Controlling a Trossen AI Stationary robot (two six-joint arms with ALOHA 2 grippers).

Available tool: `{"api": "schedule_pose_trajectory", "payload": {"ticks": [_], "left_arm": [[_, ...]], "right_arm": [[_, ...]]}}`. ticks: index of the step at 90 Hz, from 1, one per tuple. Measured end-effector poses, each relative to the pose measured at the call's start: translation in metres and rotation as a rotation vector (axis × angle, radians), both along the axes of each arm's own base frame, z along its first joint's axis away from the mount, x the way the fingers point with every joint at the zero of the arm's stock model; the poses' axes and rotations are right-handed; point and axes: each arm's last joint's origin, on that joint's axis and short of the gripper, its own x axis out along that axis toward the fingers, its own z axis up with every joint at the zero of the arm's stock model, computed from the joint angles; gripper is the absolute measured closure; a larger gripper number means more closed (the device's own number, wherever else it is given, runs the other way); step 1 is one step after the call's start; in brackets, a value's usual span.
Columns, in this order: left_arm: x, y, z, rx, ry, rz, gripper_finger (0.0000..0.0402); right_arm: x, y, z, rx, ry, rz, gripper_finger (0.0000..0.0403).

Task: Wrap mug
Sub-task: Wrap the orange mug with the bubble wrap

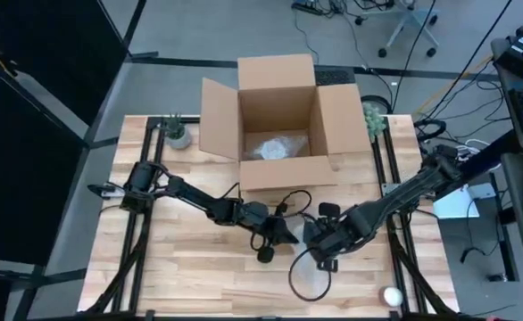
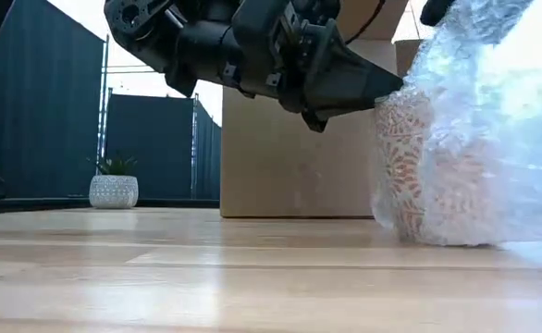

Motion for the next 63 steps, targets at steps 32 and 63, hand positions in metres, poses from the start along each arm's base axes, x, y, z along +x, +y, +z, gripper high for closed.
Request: {"api": "schedule_pose_trajectory", "payload": {"ticks": [32,63], "left_arm": [[0.0,0.0,0.0,0.0,0.001,0.001,0.04],[0.0,0.0,0.0,0.0,-0.003,0.001,0.04]], "right_arm": [[0.023,0.02,0.031,0.255,-0.391,0.117,0.0243],[0.042,0.041,-0.014,0.219,-0.262,0.135,0.0243]]}}
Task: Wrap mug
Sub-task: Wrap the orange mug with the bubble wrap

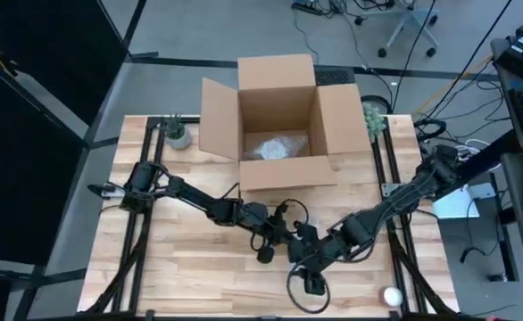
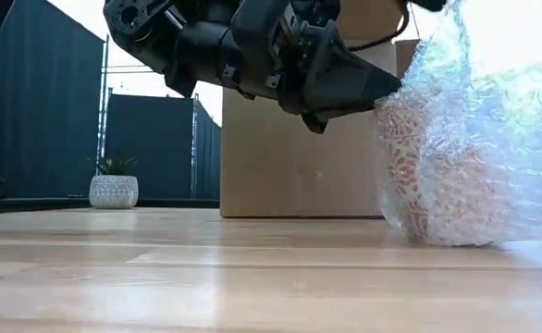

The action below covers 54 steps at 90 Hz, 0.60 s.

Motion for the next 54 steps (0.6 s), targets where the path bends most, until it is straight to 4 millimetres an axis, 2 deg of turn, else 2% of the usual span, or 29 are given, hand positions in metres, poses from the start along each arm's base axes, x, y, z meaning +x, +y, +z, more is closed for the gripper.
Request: {"api": "schedule_pose_trajectory", "payload": {"ticks": [16,32,54], "left_arm": [[0.0,0.0,0.0,0.0,0.001,0.0,0.04],[0.0,0.0,-0.002,-0.001,0.009,0.002,0.04],[-0.001,0.001,-0.007,0.011,0.038,0.011,0.04]], "right_arm": [[0.0,-0.006,-0.018,-0.076,0.126,-0.045,0.0243],[-0.012,-0.015,-0.024,-0.225,0.222,-0.143,0.0243],[-0.016,-0.02,-0.028,-0.283,0.239,-0.158,0.0243]]}}
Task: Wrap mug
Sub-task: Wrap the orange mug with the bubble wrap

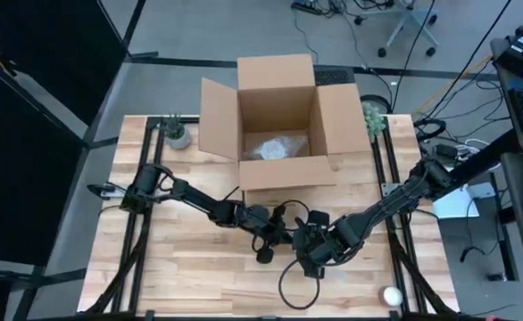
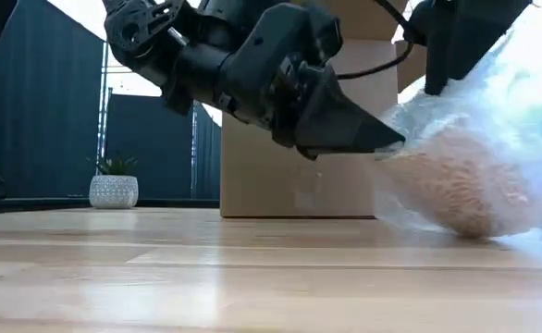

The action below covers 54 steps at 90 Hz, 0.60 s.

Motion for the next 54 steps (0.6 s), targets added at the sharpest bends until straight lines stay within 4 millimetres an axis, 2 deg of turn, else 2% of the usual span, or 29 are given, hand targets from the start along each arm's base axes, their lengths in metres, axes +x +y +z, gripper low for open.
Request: {"api": "schedule_pose_trajectory", "payload": {"ticks": [17,28,54], "left_arm": [[0.0,-0.001,0.001,-0.004,-0.008,-0.006,0.04],[0.0,-0.001,0.001,-0.005,-0.011,-0.007,0.04],[0.001,-0.001,0.003,-0.007,-0.021,-0.008,0.04]], "right_arm": [[-0.01,-0.006,-0.02,-0.04,0.089,-0.026,0.0243],[-0.013,-0.008,-0.026,-0.045,0.099,-0.046,0.0243],[-0.014,-0.008,-0.016,-0.059,0.125,-0.064,0.0243]]}}
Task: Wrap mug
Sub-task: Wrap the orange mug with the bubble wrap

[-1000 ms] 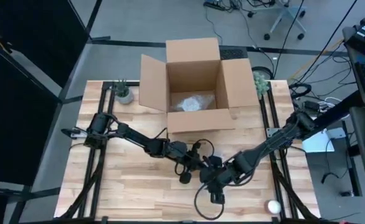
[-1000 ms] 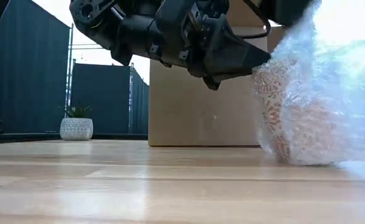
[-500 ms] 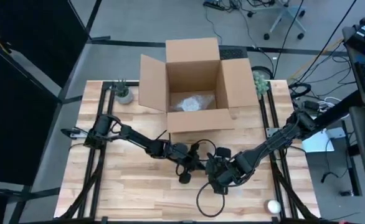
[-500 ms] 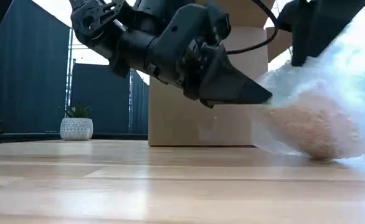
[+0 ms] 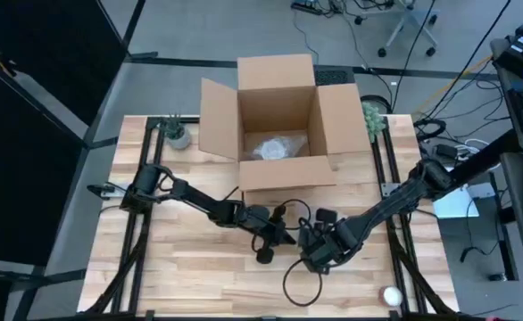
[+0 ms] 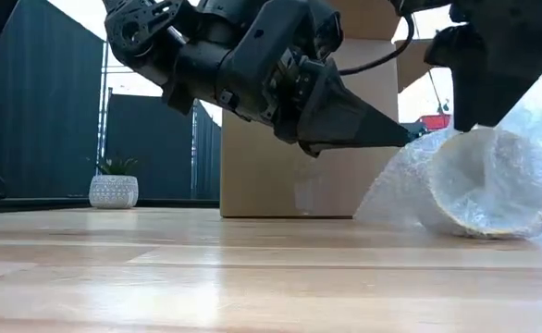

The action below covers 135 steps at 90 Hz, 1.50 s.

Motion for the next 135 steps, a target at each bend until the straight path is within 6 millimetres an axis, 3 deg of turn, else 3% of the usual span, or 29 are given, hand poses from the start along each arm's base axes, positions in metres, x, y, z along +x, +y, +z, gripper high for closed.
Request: {"api": "schedule_pose_trajectory", "payload": {"ticks": [25,40,51,76,96,106,128,135], "left_arm": [[0.0,0.0,0.001,0.0,0.001,0.0,0.04],[0.0,0.0,0.001,-0.002,0.002,-0.006,0.04],[0.0,0.0,0.001,-0.002,0.002,-0.006,0.04],[0.0,0.0,0.002,-0.003,-0.001,-0.005,0.04],[0.0,0.0,0.002,-0.003,-0.003,-0.005,0.04],[0.0,0.0,0.002,-0.003,-0.003,-0.005,0.04],[0.0,0.0,0.002,-0.003,-0.004,-0.004,0.04],[0.0,0.0,0.002,-0.003,-0.003,-0.004,0.04]], "right_arm": [[-0.011,0.0,0.004,-0.047,0.067,-0.082,0.0243],[-0.019,0.001,0.005,-0.158,0.023,-0.159,0.0243],[-0.022,0.0,-0.004,-0.166,0.026,-0.198,0.0243],[-0.039,-0.011,-0.044,-0.247,-0.021,-0.307,0.0243],[-0.045,-0.021,-0.054,-0.364,-0.075,-0.378,0.0246],[-0.049,-0.025,-0.058,-0.386,-0.065,-0.4,0.0272],[-0.06,-0.032,-0.063,-0.434,0.007,-0.522,0.0381],[-0.06,-0.032,-0.062,-0.427,-0.004,-0.543,0.0394]]}}
